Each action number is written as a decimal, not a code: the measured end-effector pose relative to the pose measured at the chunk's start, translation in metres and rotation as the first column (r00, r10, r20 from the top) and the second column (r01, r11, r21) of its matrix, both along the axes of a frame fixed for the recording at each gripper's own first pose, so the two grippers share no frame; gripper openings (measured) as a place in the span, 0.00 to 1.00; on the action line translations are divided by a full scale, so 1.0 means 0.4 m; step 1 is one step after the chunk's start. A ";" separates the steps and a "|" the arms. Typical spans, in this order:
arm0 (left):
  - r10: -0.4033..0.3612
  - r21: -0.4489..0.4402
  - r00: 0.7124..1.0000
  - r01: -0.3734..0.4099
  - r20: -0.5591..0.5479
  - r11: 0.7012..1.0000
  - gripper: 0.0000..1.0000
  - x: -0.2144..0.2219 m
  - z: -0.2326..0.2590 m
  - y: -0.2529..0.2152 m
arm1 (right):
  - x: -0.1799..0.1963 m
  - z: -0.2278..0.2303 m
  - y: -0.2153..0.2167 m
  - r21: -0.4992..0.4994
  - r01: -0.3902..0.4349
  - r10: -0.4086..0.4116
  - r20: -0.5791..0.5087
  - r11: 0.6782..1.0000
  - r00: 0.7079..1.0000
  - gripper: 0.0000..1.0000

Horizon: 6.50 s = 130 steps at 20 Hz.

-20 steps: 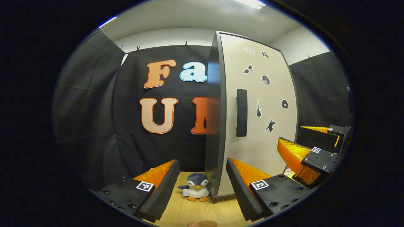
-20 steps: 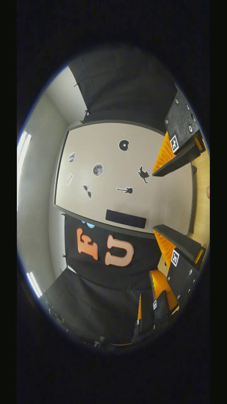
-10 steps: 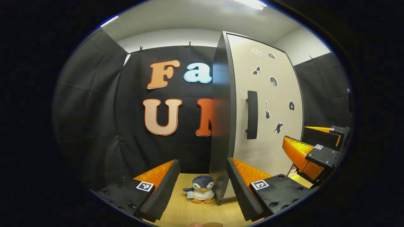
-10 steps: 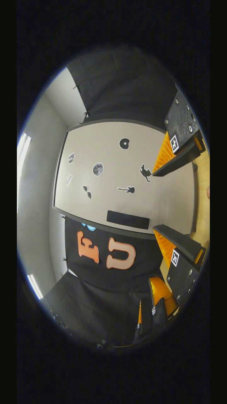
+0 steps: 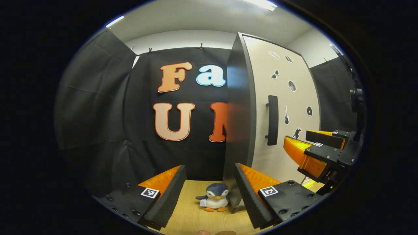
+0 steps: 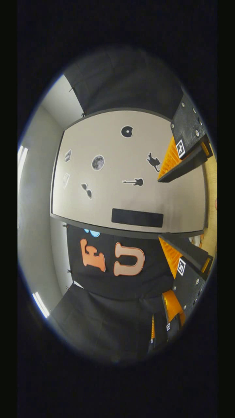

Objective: Open the cabinet door with the right hand, grasp the bottle in the cabinet with the left hand and place it on the coaster, then close the cabinet door with the right hand.

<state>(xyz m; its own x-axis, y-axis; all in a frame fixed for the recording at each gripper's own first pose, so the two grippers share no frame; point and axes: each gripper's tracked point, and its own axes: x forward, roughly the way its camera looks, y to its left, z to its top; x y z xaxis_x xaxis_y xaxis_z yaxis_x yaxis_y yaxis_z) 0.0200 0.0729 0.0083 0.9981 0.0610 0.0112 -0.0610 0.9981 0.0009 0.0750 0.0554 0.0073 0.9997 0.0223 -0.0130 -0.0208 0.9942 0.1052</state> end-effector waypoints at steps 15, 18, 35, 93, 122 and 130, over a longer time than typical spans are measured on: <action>0.033 -0.007 0.999 -0.033 -0.027 0.999 0.96 0.022 -0.029 0.103 | 0.202 -0.004 0.041 0.073 0.039 -0.036 -0.045 0.997 0.998 0.75; 0.035 -0.009 0.999 -0.036 -0.028 0.999 0.96 0.023 -0.031 0.115 | 0.209 -0.007 0.044 0.083 0.052 -0.048 -0.049 0.995 0.998 0.66; -0.010 0.008 0.999 0.011 -0.053 1.000 0.96 0.061 -0.048 0.183 | 0.164 0.003 0.026 0.126 0.155 -0.151 -0.046 0.980 0.987 0.17; -0.348 -0.016 0.938 0.348 0.009 0.937 0.95 -0.182 0.001 -0.598 | -0.143 -0.016 -0.447 -0.077 0.336 -0.341 -0.060 0.939 0.938 0.09; -0.496 -0.032 0.867 0.495 -0.044 0.868 0.95 -0.096 -0.036 -0.656 | 0.055 -0.002 -0.130 0.001 0.305 -0.304 -0.080 0.952 0.949 0.88; -0.565 -0.015 0.824 0.565 -0.055 0.825 0.95 -0.068 -0.044 -0.688 | 0.153 -0.025 -0.106 -0.003 0.353 -0.351 -0.107 0.936 0.930 0.93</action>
